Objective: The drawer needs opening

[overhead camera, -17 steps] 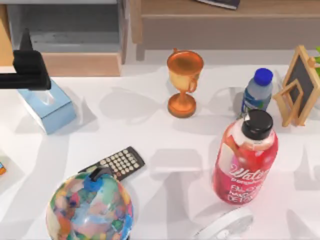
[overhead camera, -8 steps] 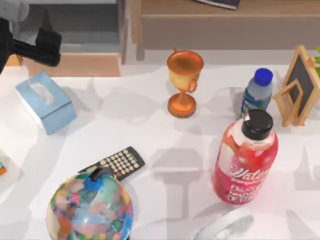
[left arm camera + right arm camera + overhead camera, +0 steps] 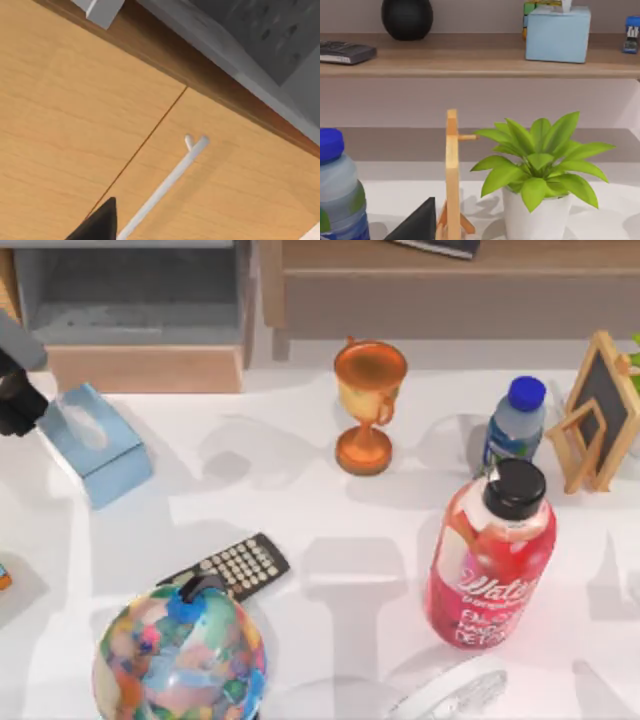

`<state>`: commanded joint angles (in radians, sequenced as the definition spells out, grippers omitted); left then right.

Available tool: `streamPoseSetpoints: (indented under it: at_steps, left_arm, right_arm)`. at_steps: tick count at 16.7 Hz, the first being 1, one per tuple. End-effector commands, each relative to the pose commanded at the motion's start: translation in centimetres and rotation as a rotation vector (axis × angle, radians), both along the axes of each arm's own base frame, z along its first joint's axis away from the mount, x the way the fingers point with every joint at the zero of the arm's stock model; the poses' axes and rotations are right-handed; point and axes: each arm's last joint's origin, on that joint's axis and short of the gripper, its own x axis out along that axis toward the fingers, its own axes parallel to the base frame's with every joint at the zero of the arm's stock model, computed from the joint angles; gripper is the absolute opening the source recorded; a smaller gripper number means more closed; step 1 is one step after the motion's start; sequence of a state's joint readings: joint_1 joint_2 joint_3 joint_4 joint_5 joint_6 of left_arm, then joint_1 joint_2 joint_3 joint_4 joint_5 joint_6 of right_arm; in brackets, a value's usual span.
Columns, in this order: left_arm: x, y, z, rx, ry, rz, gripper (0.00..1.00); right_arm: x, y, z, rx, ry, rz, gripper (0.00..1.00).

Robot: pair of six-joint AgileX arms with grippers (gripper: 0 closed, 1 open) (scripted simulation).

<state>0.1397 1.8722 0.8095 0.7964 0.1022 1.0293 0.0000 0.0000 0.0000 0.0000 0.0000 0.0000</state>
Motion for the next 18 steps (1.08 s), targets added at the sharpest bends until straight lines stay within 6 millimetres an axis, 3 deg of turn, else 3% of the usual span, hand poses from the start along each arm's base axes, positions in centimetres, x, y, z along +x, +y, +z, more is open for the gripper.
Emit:
streamPoseSetpoints:
  at_steps: [4,7,10,18]
  left_arm:
    - [2.3,7.2,-2.5,0.293,-0.091,-0.03,1.0]
    - [3.2,10.7,-4.5,0.469,-0.164,-0.103,1.0]
    - [4.0,11.9,-4.6,0.574,-0.242,-0.144,1.0]
    - [4.7,11.9,-4.5,0.582,-0.248,-0.145,1.0]
  right_arm:
    - [0.0,0.0,0.0,0.0,0.0,0.0,1.0]
    - [0.0,0.0,0.0,0.0,0.0,0.0,1.0]
    - [0.0,0.0,0.0,0.0,0.0,0.0,1.0]
    - [0.0,0.0,0.0,0.0,0.0,0.0,1.0]
